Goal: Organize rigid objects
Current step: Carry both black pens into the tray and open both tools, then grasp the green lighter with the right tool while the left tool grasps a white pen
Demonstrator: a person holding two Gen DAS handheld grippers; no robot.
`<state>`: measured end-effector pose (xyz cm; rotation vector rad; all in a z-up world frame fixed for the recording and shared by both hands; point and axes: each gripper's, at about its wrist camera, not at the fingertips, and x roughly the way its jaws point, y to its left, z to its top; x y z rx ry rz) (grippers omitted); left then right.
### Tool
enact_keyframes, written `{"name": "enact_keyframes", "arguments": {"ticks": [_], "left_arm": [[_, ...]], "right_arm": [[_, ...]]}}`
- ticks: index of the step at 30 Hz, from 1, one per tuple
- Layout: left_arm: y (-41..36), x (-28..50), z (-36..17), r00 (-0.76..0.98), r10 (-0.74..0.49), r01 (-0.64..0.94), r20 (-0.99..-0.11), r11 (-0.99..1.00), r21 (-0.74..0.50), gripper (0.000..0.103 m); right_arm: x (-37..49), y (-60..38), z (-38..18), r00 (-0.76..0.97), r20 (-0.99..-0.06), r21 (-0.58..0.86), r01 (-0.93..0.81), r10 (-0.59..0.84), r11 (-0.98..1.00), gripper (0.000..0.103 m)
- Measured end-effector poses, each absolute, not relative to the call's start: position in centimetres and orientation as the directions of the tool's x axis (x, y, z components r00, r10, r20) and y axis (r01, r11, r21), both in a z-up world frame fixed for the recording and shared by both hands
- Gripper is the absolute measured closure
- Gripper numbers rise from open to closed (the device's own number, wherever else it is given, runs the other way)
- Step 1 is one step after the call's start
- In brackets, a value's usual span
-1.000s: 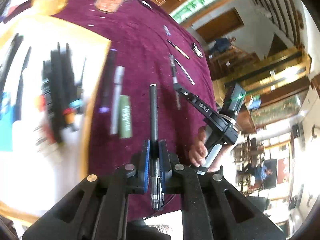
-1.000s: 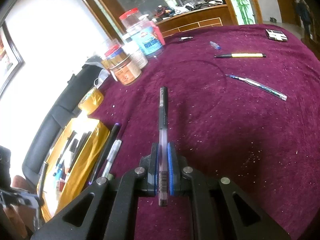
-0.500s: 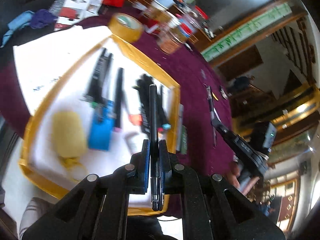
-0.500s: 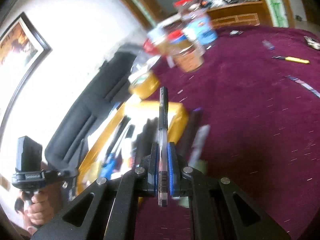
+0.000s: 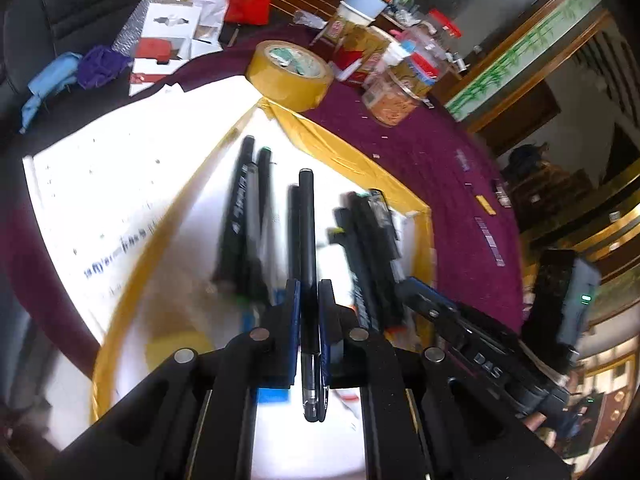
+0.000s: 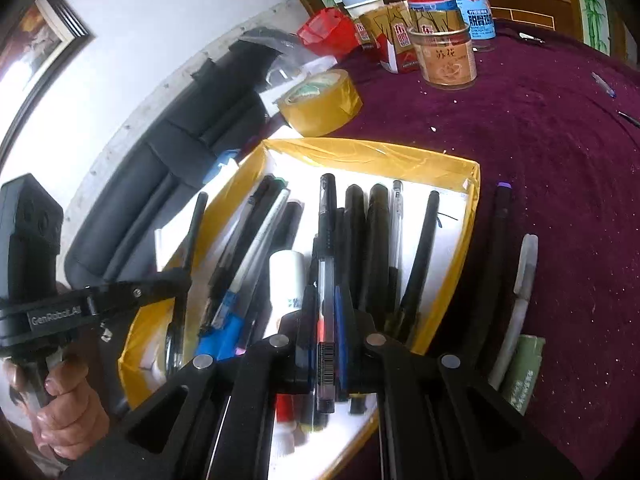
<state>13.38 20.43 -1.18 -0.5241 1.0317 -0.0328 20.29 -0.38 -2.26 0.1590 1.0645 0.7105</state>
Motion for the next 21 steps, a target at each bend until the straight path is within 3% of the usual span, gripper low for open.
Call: {"name": "enact_keyframes", "arguments": {"ticks": [8, 9, 12, 13, 16, 21], "left_arm": [[19.9, 15.3, -3.2, 0.491, -0.163, -0.236, -0.856, 0.921, -0.311, 0.096], [20.1, 15.2, -3.3, 0.491, -0.173, -0.239, -0.854, 0.916, -0.323, 0.093], [20.4, 14.4, -2.6, 0.521, -0.207, -0.231, -0.828, 0.900, -0.370, 0.071], [20.2, 14.0, -2.2, 0.536, -0.206, -0.222, -0.818, 0.901, -0.372, 0.069], [19.3, 12.4, -0.9, 0.569, -0.222, -0.183, -0.792, 0.905, -0.385, 0.069], [16.7, 9.8, 0.5, 0.591, -0.279, -0.125, -0.757, 0.895, -0.428, 0.069]], "right_arm": [[21.0, 0.9, -2.9, 0.275, -0.770, 0.432, -0.440, 0.576, 0.787, 0.092], [20.9, 0.7, -2.7, 0.278, -0.768, 0.432, -0.440, 0.577, 0.787, 0.088], [20.4, -1.1, -1.5, 0.302, -0.725, 0.470, -0.439, 0.619, 0.765, 0.077], [20.2, -2.0, -1.0, 0.313, -0.707, 0.483, -0.442, 0.634, 0.756, 0.075], [19.4, -5.7, 0.5, 0.366, -0.677, 0.478, -0.441, 0.639, 0.760, 0.075], [19.9, -11.1, 0.0, 0.410, -0.701, 0.470, -0.349, 0.583, 0.811, 0.076]]}}
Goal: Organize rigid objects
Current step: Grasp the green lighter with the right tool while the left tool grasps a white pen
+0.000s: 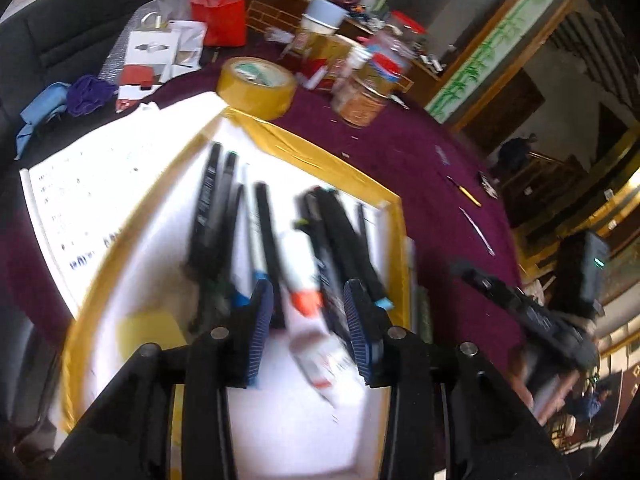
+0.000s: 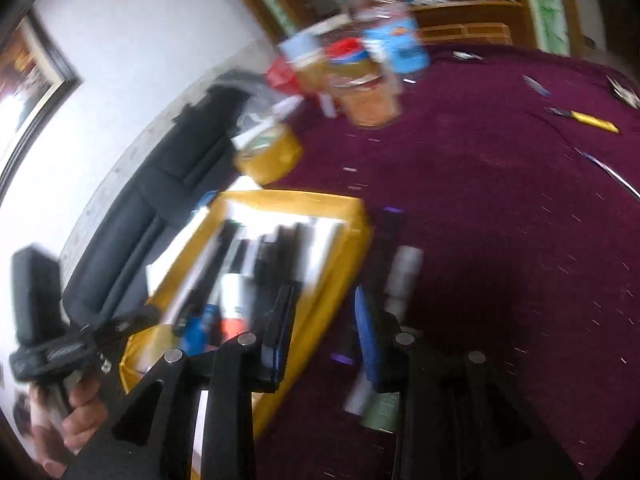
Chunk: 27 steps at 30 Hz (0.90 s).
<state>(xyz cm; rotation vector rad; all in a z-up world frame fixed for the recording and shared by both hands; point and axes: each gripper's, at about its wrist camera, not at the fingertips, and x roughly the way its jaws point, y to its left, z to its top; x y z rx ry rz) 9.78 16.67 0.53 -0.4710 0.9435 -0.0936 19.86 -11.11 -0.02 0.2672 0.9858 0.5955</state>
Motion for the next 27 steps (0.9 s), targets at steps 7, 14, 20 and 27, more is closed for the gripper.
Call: {"name": "enact_keyframes", "arguments": {"ticks": [7, 14, 20, 27], "left_arm": [[12.8, 8.0, 1.4, 0.563, -0.324, -0.056, -0.760, 0.903, -0.426, 0.069], [10.3, 7.6, 1.2, 0.530, -0.317, -0.037, -0.786, 0.918, -0.396, 0.069], [8.5, 7.1, 1.4, 0.512, -0.307, -0.011, -0.802, 0.932, -0.363, 0.069], [6.1, 7.8, 1.5, 0.486, -0.298, 0.031, -0.821, 0.945, -0.325, 0.069]], "right_arm": [[19.3, -13.2, -3.9, 0.339, -0.801, 0.421, -0.269, 0.494, 0.866, 0.076], [17.1, -10.4, -4.8, 0.379, -0.849, 0.248, -0.330, 0.369, 0.911, 0.074], [17.2, -9.4, -4.2, 0.392, -0.872, 0.144, -0.370, 0.294, 0.918, 0.084], [19.9, -16.0, -4.3, 0.443, -0.883, 0.055, -0.227, 0.153, 0.972, 0.085]]}}
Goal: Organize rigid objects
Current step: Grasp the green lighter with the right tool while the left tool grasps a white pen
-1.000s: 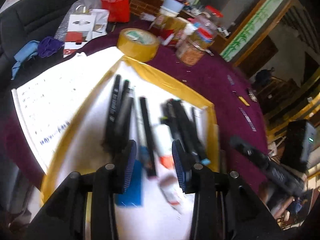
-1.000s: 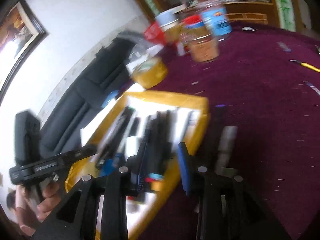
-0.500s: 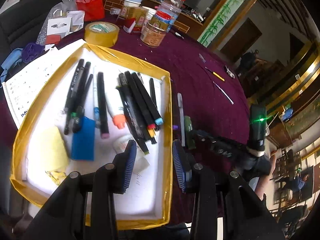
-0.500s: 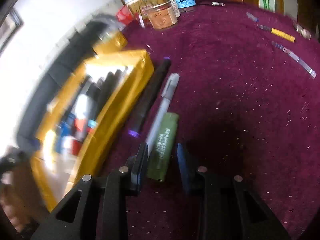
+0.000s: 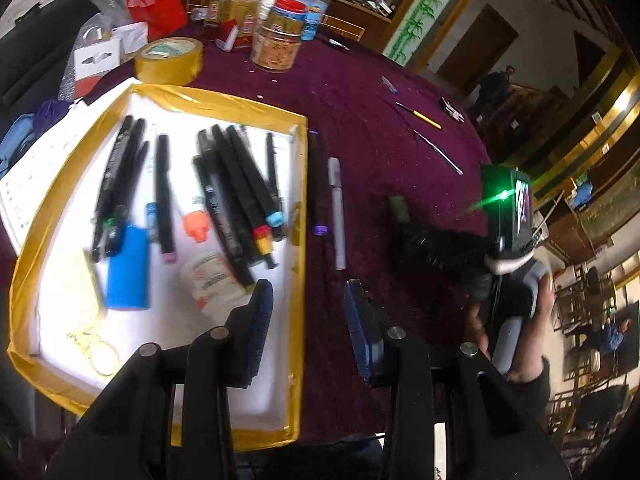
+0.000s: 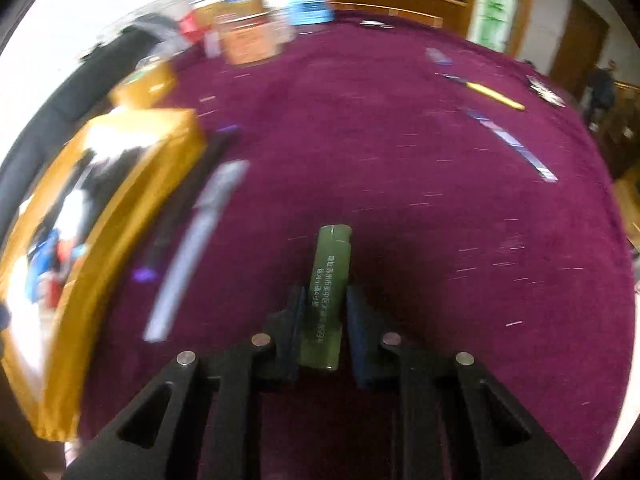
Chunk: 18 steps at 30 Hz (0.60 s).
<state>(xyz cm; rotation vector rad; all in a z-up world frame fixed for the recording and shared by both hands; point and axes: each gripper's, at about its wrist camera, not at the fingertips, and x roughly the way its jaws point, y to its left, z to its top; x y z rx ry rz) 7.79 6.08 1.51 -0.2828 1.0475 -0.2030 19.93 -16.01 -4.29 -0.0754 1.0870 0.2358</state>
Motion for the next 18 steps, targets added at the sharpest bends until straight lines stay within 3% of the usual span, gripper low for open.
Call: {"name": "enact_keyframes", "arguments": {"ticks": [3, 7, 18], "left_arm": [[4.0, 9.0, 1.6, 0.470, -0.303, 0.072, -0.829, 0.949, -0.306, 0.069], [1.0, 11.7, 0.7, 0.402, -0.310, 0.138, -0.862, 0.951, -0.278, 0.069], [-2.8, 19.2, -3.5, 0.246, -0.298, 0.138, -0.922, 0.953, -0.271, 0.071]], "right_arm": [[22.4, -18.5, -4.6, 0.434, -0.889, 0.064, -0.202, 0.148, 0.977, 0.086], [23.5, -19.8, -5.3, 0.487, -0.833, 0.172, -0.222, 0.262, 0.960, 0.083], [23.8, -22.8, -5.7, 0.467, -0.800, 0.348, -0.150, 0.376, 0.925, 0.086]]}}
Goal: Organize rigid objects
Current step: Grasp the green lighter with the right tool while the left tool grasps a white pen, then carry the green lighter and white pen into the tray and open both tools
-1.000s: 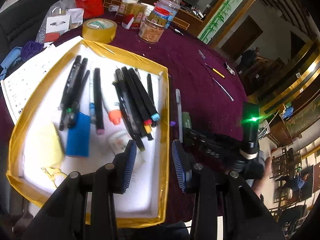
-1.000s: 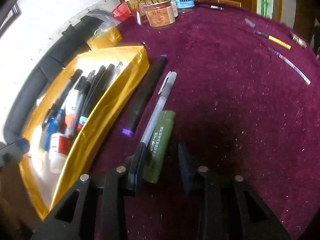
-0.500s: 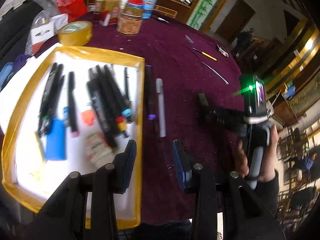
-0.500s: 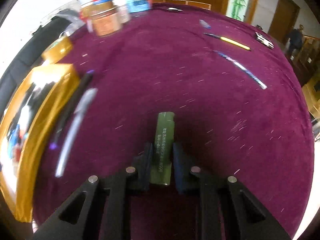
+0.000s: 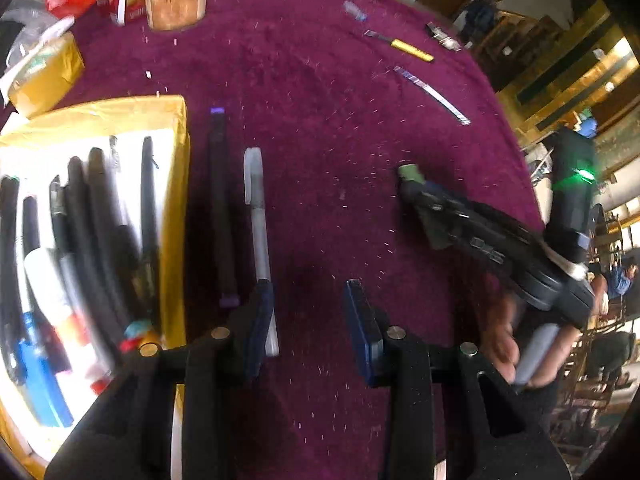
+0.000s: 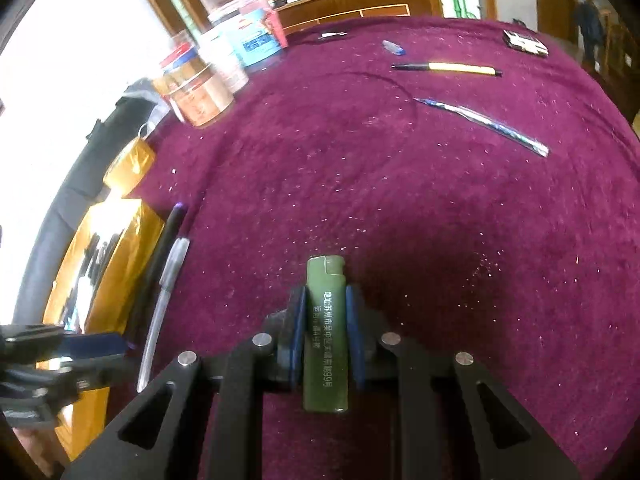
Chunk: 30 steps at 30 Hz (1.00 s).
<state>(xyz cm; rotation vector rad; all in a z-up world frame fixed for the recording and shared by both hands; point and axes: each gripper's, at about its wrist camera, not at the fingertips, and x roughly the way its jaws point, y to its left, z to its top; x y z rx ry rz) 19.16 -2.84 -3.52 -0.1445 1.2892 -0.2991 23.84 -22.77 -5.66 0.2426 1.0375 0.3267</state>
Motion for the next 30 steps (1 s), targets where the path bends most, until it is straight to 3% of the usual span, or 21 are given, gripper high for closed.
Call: {"name": "enact_keyframes", "arguments": {"ticks": [12, 13, 15, 19, 22, 30], "left_arm": [[-3.2, 20.4, -5.1, 0.227, -0.188, 0.092, -0.956, 0.981, -0.171, 0.080], [-3.5, 20.5, -5.3, 0.233, -0.163, 0.094, -0.959, 0.985, -0.145, 0.091], [-3.9, 20.6, -5.7, 0.238, -0.156, 0.102, -0.959, 0.986, -0.135, 0.096], [-4.4, 18.6, -5.7, 0.209, -0.224, 0.146, -0.952, 0.970, -0.196, 0.097], [-6.0, 16.8, -5.6, 0.241, -0.188, 0.214, -0.952, 0.967, -0.136, 0.097], [-4.9, 16.3, -5.4, 0.269, -0.221, 0.160, -0.938, 0.970, -0.183, 0.097]], "right_arm": [[23.8, -22.9, -5.8, 0.464, -0.800, 0.358, -0.139, 0.380, 0.923, 0.086], [23.8, -22.9, -5.8, 0.464, -0.799, 0.361, -0.139, 0.382, 0.922, 0.086], [23.8, -23.0, -5.8, 0.464, -0.797, 0.364, -0.140, 0.386, 0.921, 0.086], [23.8, -23.0, -5.8, 0.463, -0.796, 0.368, -0.141, 0.390, 0.919, 0.086], [23.9, -22.8, -5.8, 0.462, -0.798, 0.362, -0.148, 0.388, 0.920, 0.086], [23.4, -22.4, -5.4, 0.441, -0.745, 0.449, -0.222, 0.500, 0.865, 0.086]]}}
